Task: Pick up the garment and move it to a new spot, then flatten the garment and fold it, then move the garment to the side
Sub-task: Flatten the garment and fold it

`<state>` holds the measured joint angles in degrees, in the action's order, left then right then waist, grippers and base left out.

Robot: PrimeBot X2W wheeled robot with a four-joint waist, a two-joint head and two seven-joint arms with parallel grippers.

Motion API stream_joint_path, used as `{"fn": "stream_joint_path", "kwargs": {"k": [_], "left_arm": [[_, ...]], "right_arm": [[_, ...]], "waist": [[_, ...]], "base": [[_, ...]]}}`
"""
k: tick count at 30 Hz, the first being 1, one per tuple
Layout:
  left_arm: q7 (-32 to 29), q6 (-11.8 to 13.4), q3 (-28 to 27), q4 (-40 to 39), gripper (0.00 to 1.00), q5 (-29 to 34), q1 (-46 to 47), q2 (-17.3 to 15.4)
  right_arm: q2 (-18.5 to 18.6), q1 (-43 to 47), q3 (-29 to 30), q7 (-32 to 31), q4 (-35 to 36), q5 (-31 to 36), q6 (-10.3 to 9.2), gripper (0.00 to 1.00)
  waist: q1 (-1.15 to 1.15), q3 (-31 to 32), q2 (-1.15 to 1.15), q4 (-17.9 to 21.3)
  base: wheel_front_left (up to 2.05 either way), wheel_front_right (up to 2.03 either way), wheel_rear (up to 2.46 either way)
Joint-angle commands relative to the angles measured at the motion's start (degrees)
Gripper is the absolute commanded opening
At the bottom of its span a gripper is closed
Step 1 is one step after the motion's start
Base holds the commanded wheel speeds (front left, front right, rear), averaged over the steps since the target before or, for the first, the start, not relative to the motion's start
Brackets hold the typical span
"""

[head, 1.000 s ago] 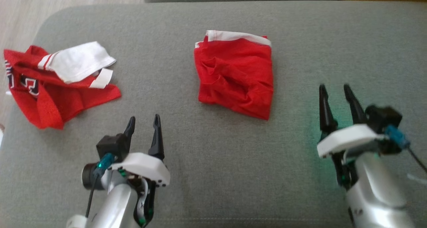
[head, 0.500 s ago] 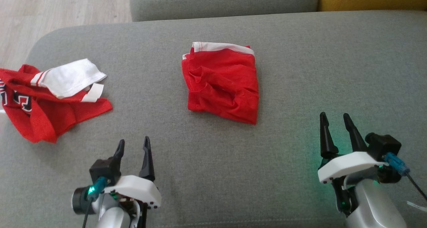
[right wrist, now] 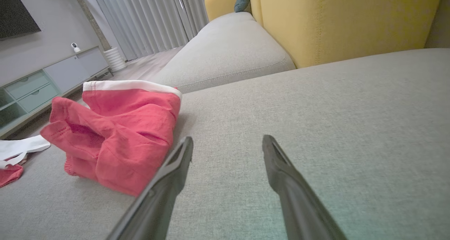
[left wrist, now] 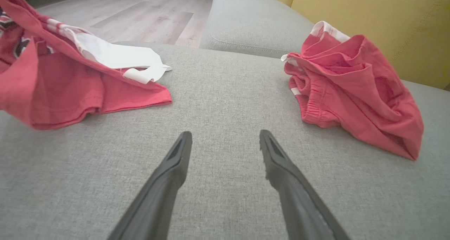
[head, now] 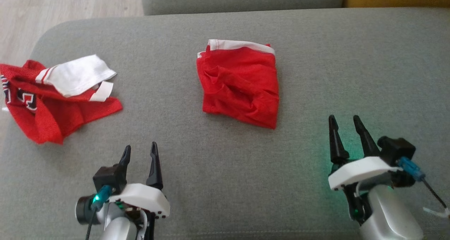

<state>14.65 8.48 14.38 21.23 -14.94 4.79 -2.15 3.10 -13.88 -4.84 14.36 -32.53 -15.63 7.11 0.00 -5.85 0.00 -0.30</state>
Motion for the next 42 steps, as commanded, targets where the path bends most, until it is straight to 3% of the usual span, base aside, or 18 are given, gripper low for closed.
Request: {"fn": "stream_joint_path", "kwargs": {"k": [1,7,8,9,10,18,29,36,42], "left_arm": [[0.35,-0.18,-1.24,-1.48,1.0,-0.43,1.8,-0.73],[0.35,-0.44,0.84,-1.53,1.0,-1.13,2.6,-0.73],[0.35,-0.49,1.22,-1.52,1.0,-1.26,2.81,-0.73],[0.35,-0.53,1.63,-1.53,1.0,-1.37,3.04,-0.73],[0.35,-0.58,2.08,-1.52,1.0,-1.49,3.26,-0.73],[0.35,-0.51,5.14,-1.66,1.0,-3.05,5.05,-0.73],[0.35,0.04,7.31,-1.75,1.0,-5.54,6.03,-0.73],[0.35,0.19,7.84,-2.4,1.0,-6.32,6.22,-0.73],[0.35,0.13,8.44,-2.76,1.0,-6.72,6.72,-0.73]], "right_arm": [[-0.22,-3.58,-1.7,0.63,1.82,0.18,0.37,1.0],[-0.22,-9.23,-3.71,0.63,0.58,1.56,0.37,1.0],[-0.22,-10.43,-4.11,0.63,0.13,1.79,0.37,0.84],[-0.22,-11.65,-4.39,0.63,-0.33,2.13,0.37,0.38],[-0.22,-12.86,-4.59,0.63,-0.86,2.45,0.37,0.0],[-0.1,-21.55,-7.79,-0.61,-6.75,3.54,0.37,0.0],[0.3,-28.42,-20.01,-5.76,-16.04,-0.78,0.37,0.0],[1.34,-26.55,-34.57,-7.87,-15.6,-7.53,0.37,0.0],[3.47,-28.51,-39.22,-6.89,-11.59,-13.75,0.37,0.0]], "waist": [[0.0,-0.47,0.0,-0.66],[0.0,-1.98,0.0,-3.48],[0.0,-2.28,0.0,-4.07],[0.0,-2.57,0.0,-4.68],[0.0,-2.84,0.0,-5.33],[0.0,-5.16,0.0,-9.97],[0.0,-7.77,0.0,-14.2],[0.0,-8.12,0.0,-14.41],[0.0,-8.41,0.0,-13.87]], "base": [[0.0,0.0,0.0],[0.0,0.0,0.0],[0.0,0.0,0.0],[0.0,0.0,0.0],[0.0,0.0,0.0],[0.0,0.0,0.0],[0.0,0.0,0.0],[0.0,0.0,0.0],[0.0,0.0,0.0]]}}
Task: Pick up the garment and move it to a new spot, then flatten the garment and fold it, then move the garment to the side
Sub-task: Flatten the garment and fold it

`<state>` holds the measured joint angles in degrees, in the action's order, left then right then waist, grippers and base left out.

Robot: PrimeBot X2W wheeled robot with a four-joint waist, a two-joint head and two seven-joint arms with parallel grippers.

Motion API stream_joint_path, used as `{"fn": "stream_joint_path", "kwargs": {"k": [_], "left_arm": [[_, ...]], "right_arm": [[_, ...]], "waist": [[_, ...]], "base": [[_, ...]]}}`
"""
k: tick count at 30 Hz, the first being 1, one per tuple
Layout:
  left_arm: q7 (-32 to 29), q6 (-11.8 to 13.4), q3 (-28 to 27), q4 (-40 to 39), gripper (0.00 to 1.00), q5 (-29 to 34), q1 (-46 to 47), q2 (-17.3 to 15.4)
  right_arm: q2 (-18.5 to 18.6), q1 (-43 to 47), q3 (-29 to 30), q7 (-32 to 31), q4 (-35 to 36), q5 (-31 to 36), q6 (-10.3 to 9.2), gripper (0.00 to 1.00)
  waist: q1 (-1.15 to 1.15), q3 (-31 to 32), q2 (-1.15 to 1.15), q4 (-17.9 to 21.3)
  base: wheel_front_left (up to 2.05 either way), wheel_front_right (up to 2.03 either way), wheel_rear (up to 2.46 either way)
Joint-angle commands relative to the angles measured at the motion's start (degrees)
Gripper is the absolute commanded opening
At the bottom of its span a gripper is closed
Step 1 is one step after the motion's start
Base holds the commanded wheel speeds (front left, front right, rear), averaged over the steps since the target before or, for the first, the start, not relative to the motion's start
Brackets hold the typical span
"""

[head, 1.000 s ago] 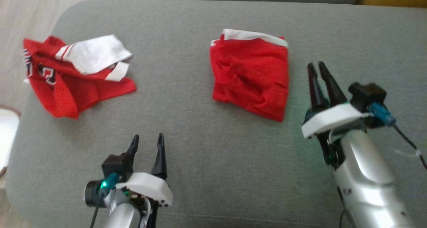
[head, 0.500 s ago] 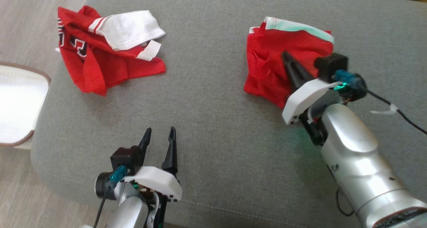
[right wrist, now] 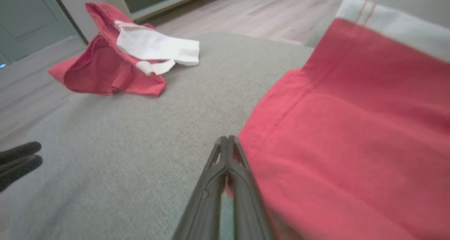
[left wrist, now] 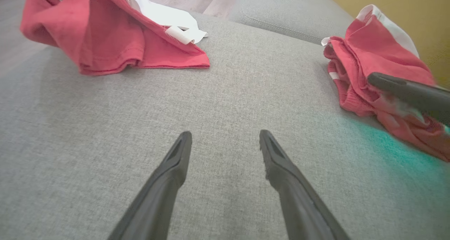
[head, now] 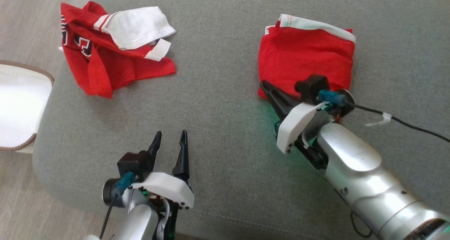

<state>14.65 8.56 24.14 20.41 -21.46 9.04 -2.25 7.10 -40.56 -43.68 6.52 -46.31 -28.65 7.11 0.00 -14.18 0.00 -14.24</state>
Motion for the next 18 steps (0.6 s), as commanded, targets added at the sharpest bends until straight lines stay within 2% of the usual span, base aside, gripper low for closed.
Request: {"fn": "stream_joint_path", "kwargs": {"k": [1,8,12,18], "left_arm": [[0.35,0.06,-1.28,-2.01,1.0,-0.23,2.57,-0.63],[0.35,0.0,-0.11,-2.4,1.0,-0.68,3.33,-0.63],[0.35,-0.11,0.52,-2.39,1.0,-0.95,3.68,-0.63],[0.35,-0.12,1.62,-2.49,1.0,-1.51,4.32,-0.63]], "right_arm": [[0.01,-2.67,-0.57,1.4,3.07,-1.38,0.37,0.0],[3.16,-8.66,1.95,2.61,3.63,-3.2,0.37,0.0],[3.82,-10.44,3.69,2.59,0.7,-2.49,0.37,0.0],[3.72,-13.25,6.79,2.11,-8.54,0.31,0.37,0.0]], "waist": [[0.0,-0.16,0.0,0.11],[0.0,-1.1,0.0,-0.88],[0.0,-1.53,0.0,-1.96],[0.0,-2.78,0.0,-4.5]], "base": [[0.0,0.0,0.0],[0.0,0.0,0.0],[0.0,0.0,0.0],[0.0,0.0,0.0]]}}
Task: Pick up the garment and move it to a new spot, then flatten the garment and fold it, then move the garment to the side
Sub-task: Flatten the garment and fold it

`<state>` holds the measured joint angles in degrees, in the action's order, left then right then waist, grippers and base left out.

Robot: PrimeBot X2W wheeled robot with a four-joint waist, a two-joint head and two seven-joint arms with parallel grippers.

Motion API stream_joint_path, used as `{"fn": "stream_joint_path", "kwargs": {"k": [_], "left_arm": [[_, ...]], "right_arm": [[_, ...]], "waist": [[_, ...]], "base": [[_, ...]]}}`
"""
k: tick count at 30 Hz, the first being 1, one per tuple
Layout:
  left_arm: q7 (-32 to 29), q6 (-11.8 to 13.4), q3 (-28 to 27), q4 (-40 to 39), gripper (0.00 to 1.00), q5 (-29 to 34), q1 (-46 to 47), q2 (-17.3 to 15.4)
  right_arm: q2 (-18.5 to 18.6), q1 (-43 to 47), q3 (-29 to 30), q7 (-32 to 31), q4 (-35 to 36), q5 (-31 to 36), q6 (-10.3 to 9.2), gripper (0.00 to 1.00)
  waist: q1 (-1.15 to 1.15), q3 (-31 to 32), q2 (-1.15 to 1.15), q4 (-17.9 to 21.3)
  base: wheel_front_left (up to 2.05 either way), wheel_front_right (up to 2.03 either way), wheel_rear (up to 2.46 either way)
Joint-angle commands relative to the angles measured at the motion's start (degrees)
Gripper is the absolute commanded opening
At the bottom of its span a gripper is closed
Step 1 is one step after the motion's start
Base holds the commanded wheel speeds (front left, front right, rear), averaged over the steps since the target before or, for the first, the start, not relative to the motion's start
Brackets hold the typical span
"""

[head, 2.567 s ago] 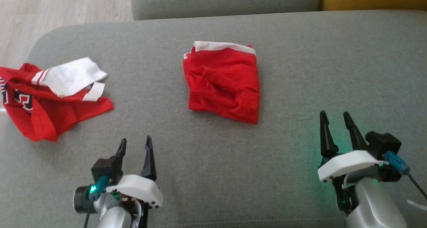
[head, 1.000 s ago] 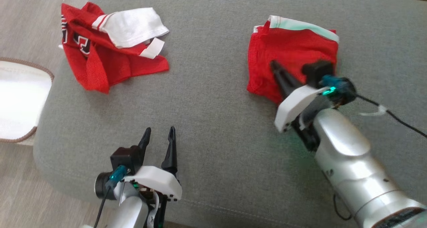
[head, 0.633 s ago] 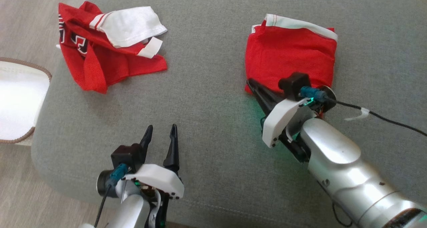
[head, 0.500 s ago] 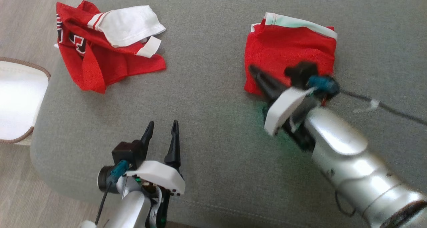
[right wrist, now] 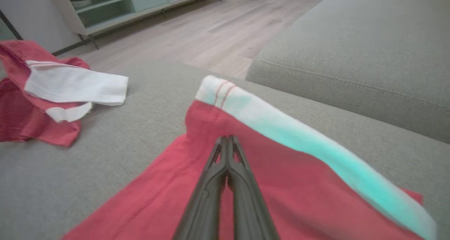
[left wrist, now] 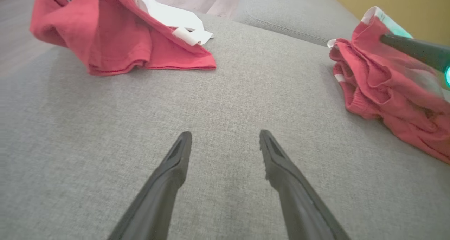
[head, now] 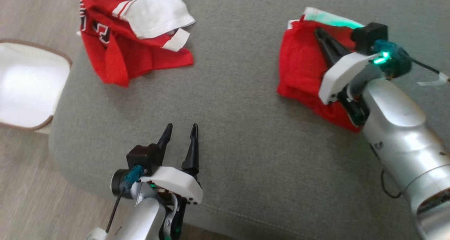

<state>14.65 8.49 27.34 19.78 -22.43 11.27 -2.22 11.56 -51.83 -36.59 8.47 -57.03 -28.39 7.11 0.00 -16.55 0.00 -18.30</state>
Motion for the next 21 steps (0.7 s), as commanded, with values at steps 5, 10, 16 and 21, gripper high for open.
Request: {"fn": "stream_joint_path", "kwargs": {"k": [5,10,16,21], "left_arm": [[0.35,0.14,-0.57,-2.07,1.0,-1.14,2.92,-0.65],[0.35,0.55,-0.76,-1.94,1.0,-1.04,2.87,-0.65],[0.35,0.68,-2.65,-1.78,1.0,0.15,2.37,-0.65],[0.35,0.5,-5.29,-1.16,1.0,1.92,1.83,-0.65]], "right_arm": [[-1.39,-4.45,3.45,1.99,-5.84,2.34,0.37,0.0],[-3.66,-5.2,5.74,4.4,-10.39,3.63,0.37,0.0],[-5.57,-3.28,8.25,6.32,-9.12,2.81,0.37,0.05],[-5.85,2.03,10.91,6.5,-3.43,1.73,0.37,0.0]], "waist": [[0.0,-1.85,0.0,-2.23],[0.0,-1.54,0.0,-1.8],[0.0,0.72,0.0,2.42],[0.0,3.22,0.0,7.36]], "base": [[0.0,0.0,0.0],[0.0,0.0,0.0],[0.0,0.0,0.0],[0.0,0.0,0.0]]}}
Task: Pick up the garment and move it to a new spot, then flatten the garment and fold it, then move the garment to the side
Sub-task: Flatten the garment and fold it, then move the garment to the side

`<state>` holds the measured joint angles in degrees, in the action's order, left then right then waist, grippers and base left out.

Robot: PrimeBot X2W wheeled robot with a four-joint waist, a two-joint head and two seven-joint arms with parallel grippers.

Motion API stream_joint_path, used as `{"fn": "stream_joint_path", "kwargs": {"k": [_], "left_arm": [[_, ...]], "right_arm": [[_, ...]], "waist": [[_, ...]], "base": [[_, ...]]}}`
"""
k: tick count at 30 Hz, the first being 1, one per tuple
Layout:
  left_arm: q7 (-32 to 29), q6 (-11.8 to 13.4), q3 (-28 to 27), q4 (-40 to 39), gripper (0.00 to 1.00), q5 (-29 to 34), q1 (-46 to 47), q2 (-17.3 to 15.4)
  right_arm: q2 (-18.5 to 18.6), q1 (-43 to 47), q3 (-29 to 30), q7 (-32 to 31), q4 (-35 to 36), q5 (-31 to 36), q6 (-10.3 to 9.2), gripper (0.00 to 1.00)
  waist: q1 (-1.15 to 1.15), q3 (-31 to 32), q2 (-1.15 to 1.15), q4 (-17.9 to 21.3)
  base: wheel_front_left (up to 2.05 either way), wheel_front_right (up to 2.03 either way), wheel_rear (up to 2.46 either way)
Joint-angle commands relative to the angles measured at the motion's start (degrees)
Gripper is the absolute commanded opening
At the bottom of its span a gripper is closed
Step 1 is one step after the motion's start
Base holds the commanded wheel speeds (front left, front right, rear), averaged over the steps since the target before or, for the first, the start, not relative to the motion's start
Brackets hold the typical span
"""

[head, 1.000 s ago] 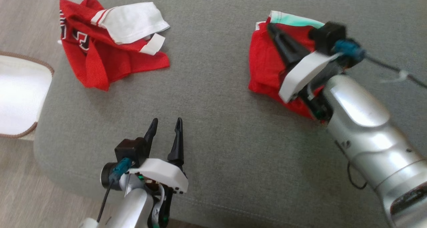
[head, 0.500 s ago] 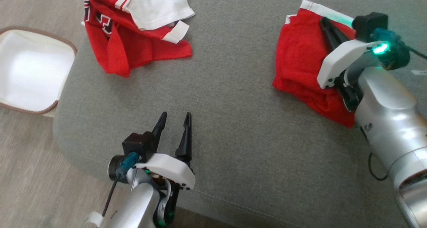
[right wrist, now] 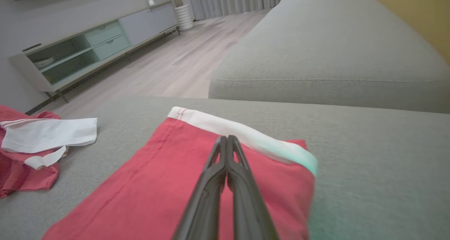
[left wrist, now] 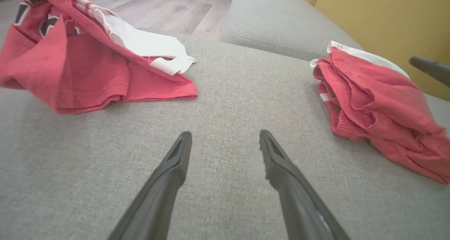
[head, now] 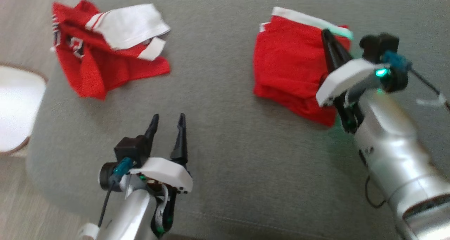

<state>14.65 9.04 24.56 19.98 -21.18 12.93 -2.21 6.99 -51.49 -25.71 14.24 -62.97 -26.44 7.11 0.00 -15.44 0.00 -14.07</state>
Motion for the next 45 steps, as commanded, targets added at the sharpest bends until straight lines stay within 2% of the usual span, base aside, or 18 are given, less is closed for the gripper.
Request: {"fn": "stream_joint_path", "kwargs": {"k": [1,7,8,9,10,17,25,32,45], "left_arm": [[0.35,-0.06,-3.19,-1.24,1.0,1.07,0.03,-0.66],[0.35,-0.72,-6.7,-0.31,1.0,3.16,-1.04,-0.66],[0.35,-0.91,-7.15,-0.06,1.0,3.51,-1.26,-0.66],[0.35,-1.08,-7.6,0.15,1.0,3.82,-1.46,-0.66],[0.35,-1.23,-8.0,0.36,1.0,4.11,-1.71,-0.66],[0.35,-1.74,-10.31,1.27,1.0,5.16,-3.76,-0.66],[0.35,-1.94,-12.02,1.75,1.0,6.45,-5.71,-0.66],[0.35,-1.83,-13.36,1.71,1.0,7.25,-7.64,-0.66],[0.35,-1.42,-14.07,0.72,1.0,8.27,-9.74,-0.66]], "right_arm": [[-1.14,2.98,0.78,0.73,3.92,-0.04,0.37,0.0],[-1.15,11.68,7.53,0.74,11.06,1.63,0.37,0.0],[-1.22,13.01,8.35,0.74,12.1,2.35,0.37,0.34],[-1.31,14.34,9.14,0.74,13.06,3.15,0.37,0.96],[-1.48,15.71,10.11,0.74,13.95,3.69,0.37,1.0],[-2.98,24.76,16.69,0.75,21.3,9.41,0.37,1.0],[-4.0,31.64,20.26,0.75,26.81,12.92,0.37,1.0],[-4.1,35.24,19.12,0.75,30.16,12.0,0.37,1.0],[-4.11,37.49,18.73,0.75,30.76,11.17,0.37,1.0]], "waist": [[0.0,2.52,0.0,4.15],[0.0,4.64,0.0,8.4],[0.0,4.9,0.0,8.96],[0.0,5.22,0.0,9.43],[0.0,5.6,0.0,9.85],[0.0,7.95,0.0,11.99],[0.0,10.31,0.0,13.23],[0.0,11.9,0.0,14.07],[0.0,13.89,0.0,14.65]], "base": [[0.0,0.0,0.0],[0.0,0.0,0.0],[0.0,0.0,0.0],[0.0,0.0,0.0],[0.0,0.0,0.0],[0.0,0.0,0.0],[0.0,0.0,0.0],[0.0,0.0,0.0],[0.0,0.0,0.0]]}}
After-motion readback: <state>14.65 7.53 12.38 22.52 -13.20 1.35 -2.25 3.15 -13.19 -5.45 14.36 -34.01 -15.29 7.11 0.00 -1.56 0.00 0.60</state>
